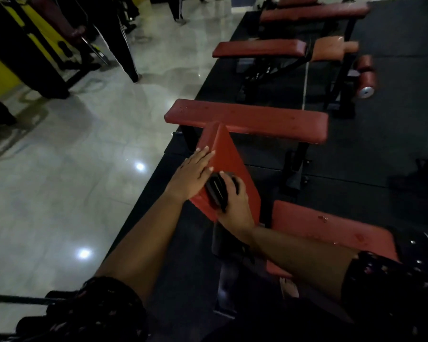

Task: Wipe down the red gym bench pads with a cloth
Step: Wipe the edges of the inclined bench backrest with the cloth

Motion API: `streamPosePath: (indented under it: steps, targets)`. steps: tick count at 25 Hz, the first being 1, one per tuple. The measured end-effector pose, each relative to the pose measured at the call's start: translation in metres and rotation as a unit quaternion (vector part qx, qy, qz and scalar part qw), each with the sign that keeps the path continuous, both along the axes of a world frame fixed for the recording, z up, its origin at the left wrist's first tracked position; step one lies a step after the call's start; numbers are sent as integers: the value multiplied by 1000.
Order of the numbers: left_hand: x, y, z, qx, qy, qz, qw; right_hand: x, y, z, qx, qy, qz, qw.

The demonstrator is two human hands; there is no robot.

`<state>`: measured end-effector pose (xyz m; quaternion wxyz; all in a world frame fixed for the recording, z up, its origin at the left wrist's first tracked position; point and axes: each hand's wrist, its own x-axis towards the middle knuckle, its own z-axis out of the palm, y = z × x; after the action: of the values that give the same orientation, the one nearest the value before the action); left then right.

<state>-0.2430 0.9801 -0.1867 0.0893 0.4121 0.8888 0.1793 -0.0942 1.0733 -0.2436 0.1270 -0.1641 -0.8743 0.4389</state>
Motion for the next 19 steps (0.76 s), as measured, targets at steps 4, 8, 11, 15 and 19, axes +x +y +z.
streamPosePath:
  steps: [4,8,11,15,19]
  targets:
    - [10,-5,-12,116,-1,44,992,10,-25,-22,13,76,19,997]
    - [10,-7,-7,95,36,39,994,11,-3,-55,70,150,53,985]
    - [18,-7,-5,88,27,52,994,-5,25,-67,187,187,115,958]
    - [17,1,1,35,22,79,996,-33,70,-78,292,248,181,906]
    - [13,14,10,-30,109,61,992,-82,124,-70,384,238,208,868]
